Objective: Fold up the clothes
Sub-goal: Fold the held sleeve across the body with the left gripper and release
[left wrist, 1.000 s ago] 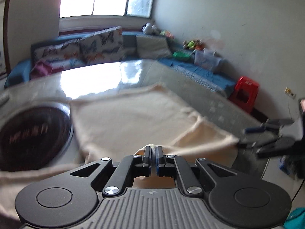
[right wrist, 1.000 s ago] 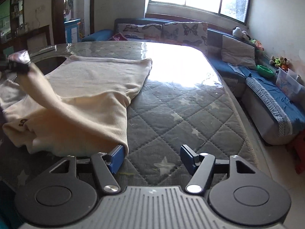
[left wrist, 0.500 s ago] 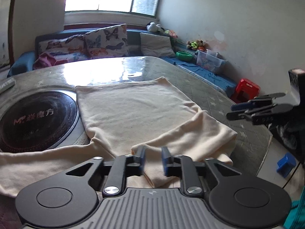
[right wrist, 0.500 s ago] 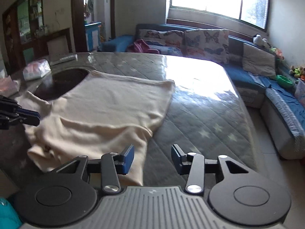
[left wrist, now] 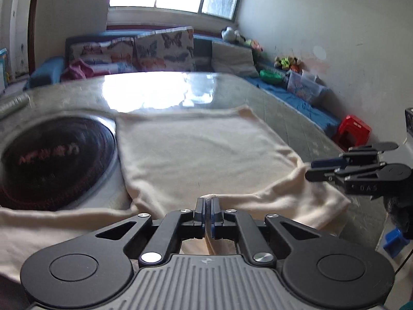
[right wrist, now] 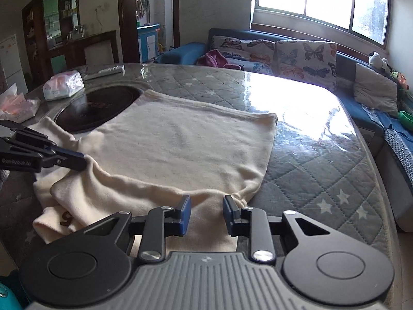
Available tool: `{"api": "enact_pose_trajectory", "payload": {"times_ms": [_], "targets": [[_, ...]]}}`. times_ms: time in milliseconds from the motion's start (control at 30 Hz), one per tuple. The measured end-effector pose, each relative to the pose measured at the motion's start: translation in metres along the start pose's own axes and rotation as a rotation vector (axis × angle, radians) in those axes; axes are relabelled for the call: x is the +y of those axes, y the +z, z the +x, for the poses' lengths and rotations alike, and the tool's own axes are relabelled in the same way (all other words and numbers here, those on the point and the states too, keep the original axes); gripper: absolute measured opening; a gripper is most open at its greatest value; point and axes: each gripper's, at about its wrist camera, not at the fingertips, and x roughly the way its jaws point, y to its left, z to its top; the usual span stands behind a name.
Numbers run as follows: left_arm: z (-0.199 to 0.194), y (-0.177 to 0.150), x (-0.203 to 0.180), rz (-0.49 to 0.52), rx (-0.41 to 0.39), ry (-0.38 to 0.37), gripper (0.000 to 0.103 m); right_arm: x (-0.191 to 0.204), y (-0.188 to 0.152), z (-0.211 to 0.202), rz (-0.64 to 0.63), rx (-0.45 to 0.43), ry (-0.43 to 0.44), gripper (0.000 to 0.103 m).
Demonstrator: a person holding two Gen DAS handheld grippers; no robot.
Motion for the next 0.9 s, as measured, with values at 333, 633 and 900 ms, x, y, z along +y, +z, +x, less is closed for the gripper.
{"api": "enact_pose_trajectory", "payload": {"times_ms": [333,633,900], "targets": [[-0.006,-0.019,0.018,-0.036,0.044,0.049,0.010,0.005,-0.001,0.009,-0.017,-0.010,-0.012,0.026],[-0.058,-0.032,0.075,-0.236,-0.029,0.294,0.036,0.028,0.002,0.020,-0.104,0.023,0.009,0.027],[-0.087,-0.047,0.130,-0.420,-0.070,0.556,0.045,0.054,0.008,0.022,-0.166,-0.002,0.081,0.035]]}}
